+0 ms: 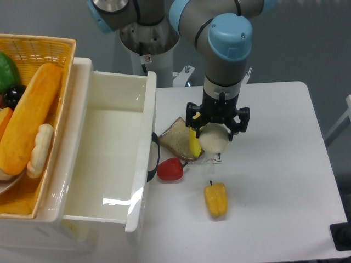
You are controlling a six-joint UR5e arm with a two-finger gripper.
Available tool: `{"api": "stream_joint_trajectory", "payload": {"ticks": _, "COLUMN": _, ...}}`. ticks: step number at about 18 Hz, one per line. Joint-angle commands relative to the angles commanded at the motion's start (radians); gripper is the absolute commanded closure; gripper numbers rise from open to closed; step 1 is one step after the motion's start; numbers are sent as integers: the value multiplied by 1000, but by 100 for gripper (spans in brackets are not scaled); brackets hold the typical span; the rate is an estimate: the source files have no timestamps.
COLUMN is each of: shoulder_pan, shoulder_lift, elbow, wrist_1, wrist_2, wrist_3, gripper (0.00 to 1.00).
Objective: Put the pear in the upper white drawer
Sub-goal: 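Hold the pale pear closed in the gripper above the table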
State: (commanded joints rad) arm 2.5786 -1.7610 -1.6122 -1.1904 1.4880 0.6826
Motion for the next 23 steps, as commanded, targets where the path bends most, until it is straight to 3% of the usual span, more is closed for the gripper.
{"api": "stream_joint_trajectory", "payload": {"ticks": 20, "shoulder_pan": 5, "shoulder_lift": 9, "elbow": 11, "wrist_1": -2, "wrist_2": -26, "wrist_3": -12, "gripper": 52}}
{"api": "stream_joint_trajectory", "payload": {"ticks": 23, "shoulder_pan": 8, "shoulder_lift": 15, "elbow": 14, "wrist_1": -24, "wrist_2": -26, "wrist_3": -14, "gripper": 52}}
